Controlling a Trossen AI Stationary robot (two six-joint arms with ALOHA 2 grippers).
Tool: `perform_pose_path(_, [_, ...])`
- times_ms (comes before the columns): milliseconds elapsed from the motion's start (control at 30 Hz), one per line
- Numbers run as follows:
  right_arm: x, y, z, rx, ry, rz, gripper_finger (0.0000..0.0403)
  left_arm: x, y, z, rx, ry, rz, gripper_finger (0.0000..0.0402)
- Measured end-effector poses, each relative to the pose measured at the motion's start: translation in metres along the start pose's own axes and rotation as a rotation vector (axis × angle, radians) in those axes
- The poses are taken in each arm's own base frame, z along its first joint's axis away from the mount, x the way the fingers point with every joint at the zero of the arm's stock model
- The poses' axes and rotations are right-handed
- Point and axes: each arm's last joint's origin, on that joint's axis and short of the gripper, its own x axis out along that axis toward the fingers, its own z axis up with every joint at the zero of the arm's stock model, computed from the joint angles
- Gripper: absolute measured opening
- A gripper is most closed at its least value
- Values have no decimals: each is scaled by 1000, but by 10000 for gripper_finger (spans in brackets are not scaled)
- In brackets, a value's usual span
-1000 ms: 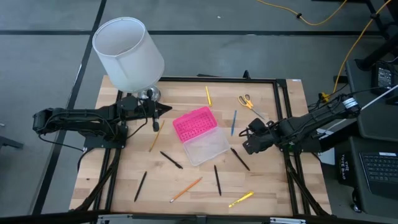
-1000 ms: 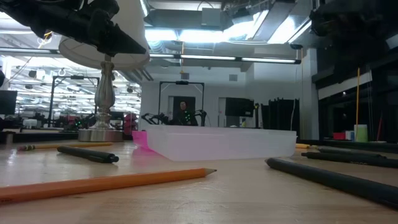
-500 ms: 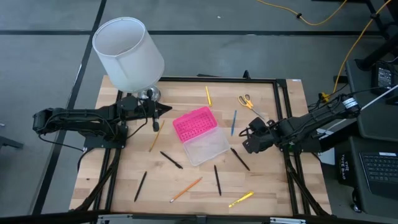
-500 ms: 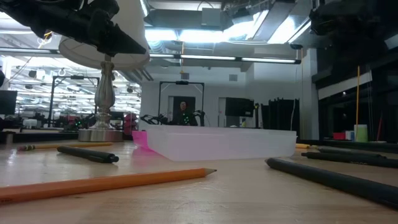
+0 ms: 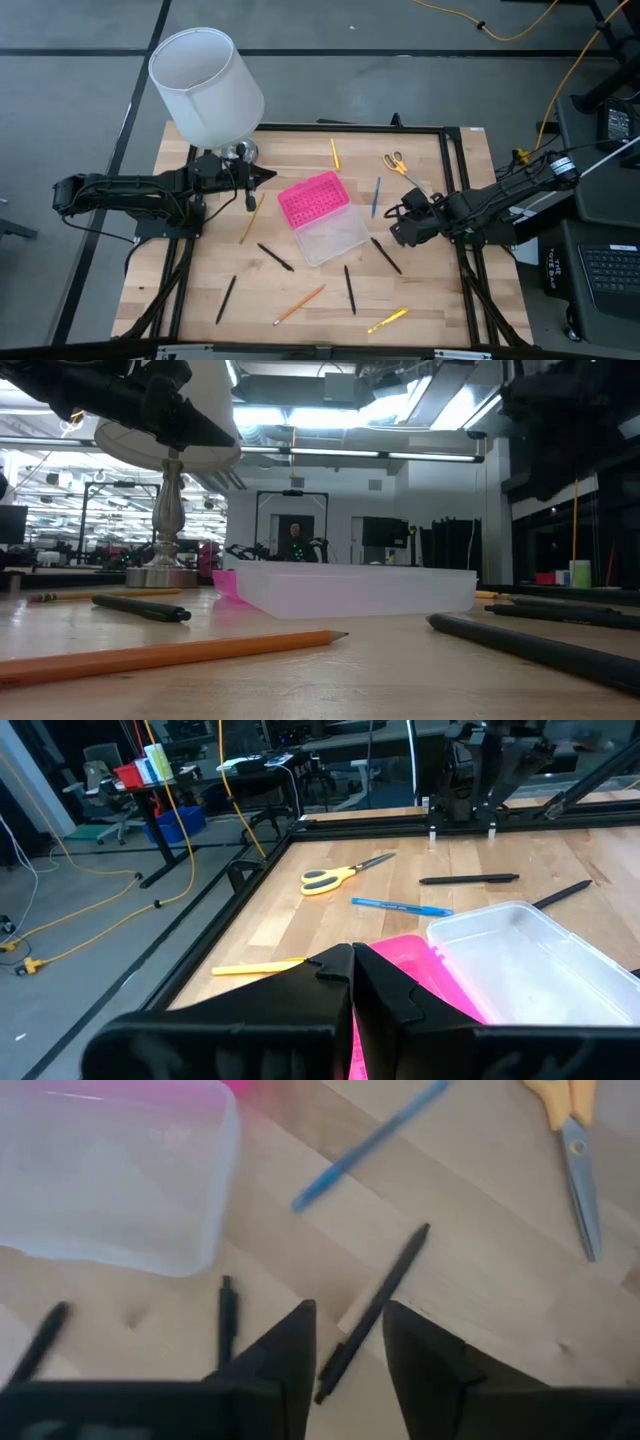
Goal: Pick & place school supplies into a supply box
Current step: Put the black pen into the supply box
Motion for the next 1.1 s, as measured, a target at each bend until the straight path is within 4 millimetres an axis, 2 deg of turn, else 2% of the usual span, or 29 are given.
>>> perform_pose_path(233, [25, -14, -16, 79, 18, -82, 134, 0, 0, 0, 0, -1, 0, 4])
perform_pose_path(500, [45, -17, -25, 101, -18, -43, 134, 0, 0, 0, 0, -1, 0, 4])
perform_pose_path(1100, [85, -34, -32, 159, -12, -4, 134, 0, 0, 0, -1, -1, 0, 4])
